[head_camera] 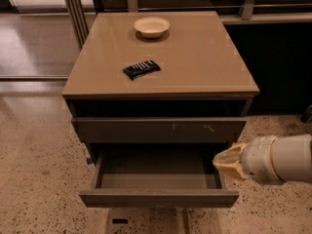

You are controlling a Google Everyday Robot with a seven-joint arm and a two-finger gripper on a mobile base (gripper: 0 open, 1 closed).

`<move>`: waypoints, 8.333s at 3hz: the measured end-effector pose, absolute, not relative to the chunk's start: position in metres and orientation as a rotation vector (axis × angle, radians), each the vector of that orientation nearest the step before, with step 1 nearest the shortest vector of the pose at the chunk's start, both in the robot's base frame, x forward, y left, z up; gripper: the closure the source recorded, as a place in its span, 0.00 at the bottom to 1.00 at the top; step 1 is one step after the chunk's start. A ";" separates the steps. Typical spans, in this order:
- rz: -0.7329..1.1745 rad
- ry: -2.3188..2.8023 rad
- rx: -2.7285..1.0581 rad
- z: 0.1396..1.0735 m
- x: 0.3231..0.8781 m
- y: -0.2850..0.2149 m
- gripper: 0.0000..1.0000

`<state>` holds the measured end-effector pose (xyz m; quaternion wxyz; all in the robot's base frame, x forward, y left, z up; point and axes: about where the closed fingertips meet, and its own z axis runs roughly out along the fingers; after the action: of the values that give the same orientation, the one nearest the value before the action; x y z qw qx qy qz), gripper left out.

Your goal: Close middle drawer

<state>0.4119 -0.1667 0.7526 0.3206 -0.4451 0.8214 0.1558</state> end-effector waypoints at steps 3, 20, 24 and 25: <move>0.459 2.196 -0.865 0.617 0.421 -0.152 1.00; 0.432 2.299 -0.878 0.393 0.538 -0.132 1.00; 0.148 2.226 -0.752 0.413 0.556 -0.148 1.00; 0.252 2.243 -0.779 0.407 0.558 -0.136 1.00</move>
Offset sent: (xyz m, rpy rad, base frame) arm 0.0367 0.0106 -0.2025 0.1564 0.0198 -0.3075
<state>0.5585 -0.1357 0.4067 0.3681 -0.3033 0.8734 0.0980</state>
